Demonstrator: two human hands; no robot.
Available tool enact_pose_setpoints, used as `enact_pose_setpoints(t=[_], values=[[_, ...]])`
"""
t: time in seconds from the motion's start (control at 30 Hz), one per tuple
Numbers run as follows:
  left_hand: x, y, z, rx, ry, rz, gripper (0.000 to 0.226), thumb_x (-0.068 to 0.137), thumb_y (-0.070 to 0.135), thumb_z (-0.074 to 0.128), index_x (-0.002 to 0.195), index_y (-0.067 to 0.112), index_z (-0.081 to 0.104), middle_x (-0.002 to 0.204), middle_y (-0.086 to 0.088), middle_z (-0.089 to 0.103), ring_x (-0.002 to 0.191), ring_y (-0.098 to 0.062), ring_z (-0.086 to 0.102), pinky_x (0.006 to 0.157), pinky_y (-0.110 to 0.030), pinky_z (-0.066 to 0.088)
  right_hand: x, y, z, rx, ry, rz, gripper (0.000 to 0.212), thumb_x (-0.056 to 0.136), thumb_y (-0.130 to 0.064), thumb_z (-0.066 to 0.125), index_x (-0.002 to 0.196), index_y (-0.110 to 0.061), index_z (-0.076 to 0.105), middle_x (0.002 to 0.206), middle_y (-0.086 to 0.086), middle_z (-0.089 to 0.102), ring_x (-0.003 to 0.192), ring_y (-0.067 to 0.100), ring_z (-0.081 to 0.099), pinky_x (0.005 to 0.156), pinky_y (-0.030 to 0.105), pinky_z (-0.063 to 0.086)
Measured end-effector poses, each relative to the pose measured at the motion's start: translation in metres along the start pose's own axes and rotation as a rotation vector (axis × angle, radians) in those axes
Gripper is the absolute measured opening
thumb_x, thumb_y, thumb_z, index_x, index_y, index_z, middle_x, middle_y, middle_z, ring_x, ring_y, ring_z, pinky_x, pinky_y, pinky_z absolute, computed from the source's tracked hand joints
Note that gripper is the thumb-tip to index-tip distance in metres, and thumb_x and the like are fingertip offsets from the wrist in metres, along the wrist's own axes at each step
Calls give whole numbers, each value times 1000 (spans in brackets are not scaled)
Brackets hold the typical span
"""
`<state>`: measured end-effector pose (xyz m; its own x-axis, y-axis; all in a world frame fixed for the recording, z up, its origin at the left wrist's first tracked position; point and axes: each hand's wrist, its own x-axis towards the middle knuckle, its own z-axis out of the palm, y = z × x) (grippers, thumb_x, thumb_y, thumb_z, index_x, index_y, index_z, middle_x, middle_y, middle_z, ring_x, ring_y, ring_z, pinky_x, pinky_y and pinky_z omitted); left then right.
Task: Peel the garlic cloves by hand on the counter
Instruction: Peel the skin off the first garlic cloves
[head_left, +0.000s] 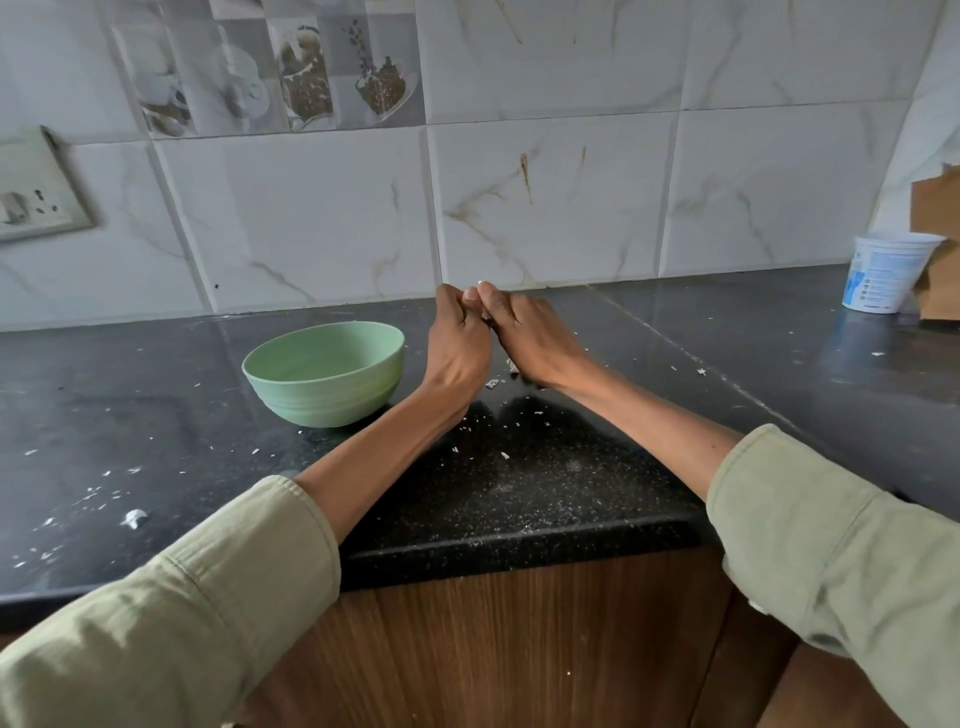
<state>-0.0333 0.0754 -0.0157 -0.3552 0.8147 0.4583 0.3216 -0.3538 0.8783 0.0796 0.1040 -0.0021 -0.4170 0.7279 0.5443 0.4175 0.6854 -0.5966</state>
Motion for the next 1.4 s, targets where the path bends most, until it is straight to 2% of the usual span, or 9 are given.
enact_pose_setpoints(t=[0.07,0.17,0.27,0.47,0.63,0.83,0.97,1.17,1.4], values=[[-1,2,0,3,8,7,26,114,35,30,103,14,43,90,-4,57,80,-22,53,89,-58,55,0,-1,1,11,8,-8,58,116,-45,27,117,-13,76,112,11,78,97,14,67,82,23,37],[-2,2,1,-3,8,3,23,114,31,31,103,14,42,88,-4,56,78,-22,53,87,-60,55,1,1,3,4,52,8,54,116,-43,28,81,-26,65,71,-6,66,68,5,60,71,28,39],[-4,2,1,-3,12,5,23,114,32,32,102,14,41,85,-3,55,78,-21,53,87,-59,56,0,0,6,-8,77,12,51,116,-38,29,71,-35,52,58,-11,55,53,-2,56,57,15,39],[-6,3,2,-10,14,2,20,114,28,32,100,16,39,83,-3,53,74,-19,51,80,-59,56,-4,-2,9,31,86,-6,49,117,-37,27,82,-22,58,68,-5,68,56,-6,62,54,13,40],[-3,3,0,-27,4,6,17,113,24,31,102,16,42,86,-6,54,75,-22,50,70,-44,48,-1,0,12,122,161,52,53,116,-31,29,70,-23,53,48,-16,54,47,0,49,52,18,31],[-2,1,-4,-122,-92,-58,18,112,13,28,102,14,42,80,-3,50,62,-12,42,58,-30,43,10,9,-3,14,15,36,55,116,-39,30,89,-2,61,72,11,63,67,23,60,69,41,45],[1,0,-9,-202,-141,-109,20,111,5,29,106,13,47,78,-3,51,63,-12,45,58,-26,46,12,12,-11,-7,1,36,38,116,-26,37,84,-11,50,66,-1,38,58,12,33,56,31,27],[1,-4,-9,-166,-72,-142,22,112,9,27,107,14,48,80,-4,53,67,-13,47,61,-27,44,15,26,-23,-215,-101,34,47,111,-32,52,93,10,63,69,8,48,57,15,37,47,24,19],[1,-6,-10,-124,-66,-175,26,110,8,27,117,13,52,85,-5,55,66,-12,47,55,-22,40,13,22,-31,-299,-219,60,49,110,-43,51,82,-8,72,62,6,51,54,16,41,55,30,30]])
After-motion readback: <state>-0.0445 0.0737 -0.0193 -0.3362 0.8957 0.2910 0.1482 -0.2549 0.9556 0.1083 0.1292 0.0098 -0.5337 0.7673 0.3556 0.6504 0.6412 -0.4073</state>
